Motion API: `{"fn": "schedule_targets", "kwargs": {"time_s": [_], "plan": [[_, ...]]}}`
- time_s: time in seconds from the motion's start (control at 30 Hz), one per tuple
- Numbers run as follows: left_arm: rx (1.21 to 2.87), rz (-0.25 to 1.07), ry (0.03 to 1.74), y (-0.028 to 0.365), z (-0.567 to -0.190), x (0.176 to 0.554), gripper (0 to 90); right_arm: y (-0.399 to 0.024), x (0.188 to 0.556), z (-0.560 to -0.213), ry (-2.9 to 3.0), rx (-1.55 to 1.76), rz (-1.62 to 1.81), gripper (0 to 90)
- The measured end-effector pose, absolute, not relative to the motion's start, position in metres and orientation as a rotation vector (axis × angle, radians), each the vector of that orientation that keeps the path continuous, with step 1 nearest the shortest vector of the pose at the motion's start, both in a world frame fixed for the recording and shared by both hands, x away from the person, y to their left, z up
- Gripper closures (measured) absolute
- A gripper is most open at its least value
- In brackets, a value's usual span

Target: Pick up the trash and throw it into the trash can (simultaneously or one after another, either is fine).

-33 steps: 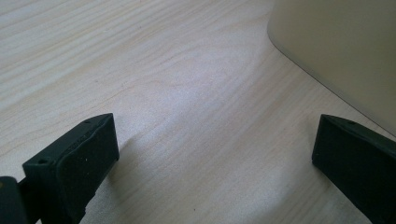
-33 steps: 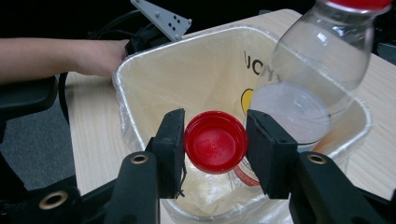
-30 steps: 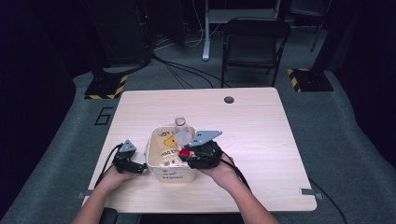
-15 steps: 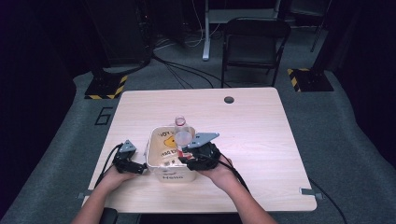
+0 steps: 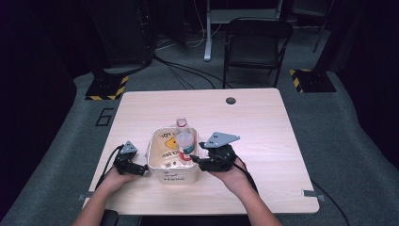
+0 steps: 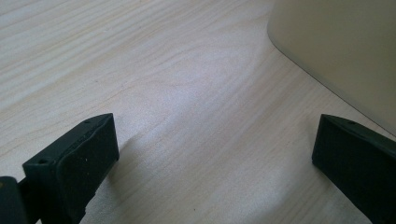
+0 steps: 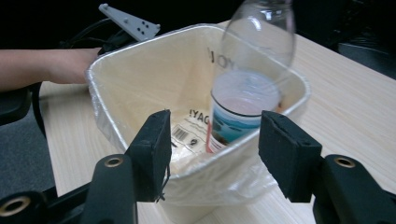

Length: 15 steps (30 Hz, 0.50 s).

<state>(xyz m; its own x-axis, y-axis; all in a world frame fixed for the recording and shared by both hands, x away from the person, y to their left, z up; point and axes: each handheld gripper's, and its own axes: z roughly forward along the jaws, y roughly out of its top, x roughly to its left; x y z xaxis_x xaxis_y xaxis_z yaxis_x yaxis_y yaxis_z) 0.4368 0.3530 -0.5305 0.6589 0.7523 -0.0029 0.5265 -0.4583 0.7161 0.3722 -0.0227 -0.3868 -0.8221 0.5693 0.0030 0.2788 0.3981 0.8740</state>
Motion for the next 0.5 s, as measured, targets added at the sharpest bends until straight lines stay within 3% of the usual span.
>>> {"fn": "schedule_targets", "kwargs": {"time_s": [0.5], "plan": [[2.168,0.412,0.986,0.353,-0.53,0.437,0.2,-0.087,0.373,-0.389,2.214,0.949,1.367,38.0]]}}
